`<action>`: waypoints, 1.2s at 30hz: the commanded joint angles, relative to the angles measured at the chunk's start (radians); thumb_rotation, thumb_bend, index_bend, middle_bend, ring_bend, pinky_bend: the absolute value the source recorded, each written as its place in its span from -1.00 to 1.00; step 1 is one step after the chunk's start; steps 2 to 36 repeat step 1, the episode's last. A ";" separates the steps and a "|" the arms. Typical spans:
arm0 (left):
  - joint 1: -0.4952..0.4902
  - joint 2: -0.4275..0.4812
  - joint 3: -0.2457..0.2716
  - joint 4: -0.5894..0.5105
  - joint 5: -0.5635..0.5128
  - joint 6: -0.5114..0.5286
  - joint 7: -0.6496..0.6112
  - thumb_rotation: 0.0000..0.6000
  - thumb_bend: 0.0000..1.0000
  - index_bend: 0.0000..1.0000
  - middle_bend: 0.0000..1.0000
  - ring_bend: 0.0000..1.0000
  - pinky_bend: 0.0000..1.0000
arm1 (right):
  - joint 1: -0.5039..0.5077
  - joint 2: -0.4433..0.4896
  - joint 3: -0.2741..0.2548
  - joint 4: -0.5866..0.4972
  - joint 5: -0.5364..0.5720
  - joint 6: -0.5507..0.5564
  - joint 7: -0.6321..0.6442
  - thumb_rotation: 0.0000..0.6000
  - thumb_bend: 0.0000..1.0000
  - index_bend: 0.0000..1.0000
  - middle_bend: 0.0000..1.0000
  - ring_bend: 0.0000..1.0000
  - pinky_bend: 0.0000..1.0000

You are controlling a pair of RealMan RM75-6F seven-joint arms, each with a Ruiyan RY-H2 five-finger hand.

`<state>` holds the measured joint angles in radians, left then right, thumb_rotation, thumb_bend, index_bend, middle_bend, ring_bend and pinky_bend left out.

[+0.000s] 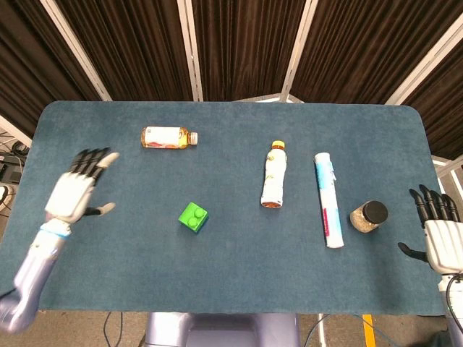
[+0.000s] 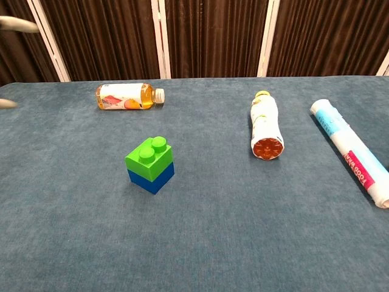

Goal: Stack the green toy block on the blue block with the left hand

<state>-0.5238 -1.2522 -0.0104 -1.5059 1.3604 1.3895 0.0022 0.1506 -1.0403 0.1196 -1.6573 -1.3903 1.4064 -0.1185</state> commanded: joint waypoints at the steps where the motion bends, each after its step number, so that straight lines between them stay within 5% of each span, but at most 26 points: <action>1: 0.145 0.021 0.041 -0.091 -0.030 0.144 0.083 1.00 -1.00 -1.00 -1.00 -1.00 -1.00 | 0.002 -0.008 -0.005 0.012 -0.016 0.005 0.004 1.00 -1.00 -1.00 -1.00 -1.00 -1.00; 36: 0.145 0.021 0.041 -0.091 -0.030 0.144 0.083 1.00 -1.00 -1.00 -1.00 -1.00 -1.00 | 0.002 -0.008 -0.005 0.012 -0.016 0.005 0.004 1.00 -1.00 -1.00 -1.00 -1.00 -1.00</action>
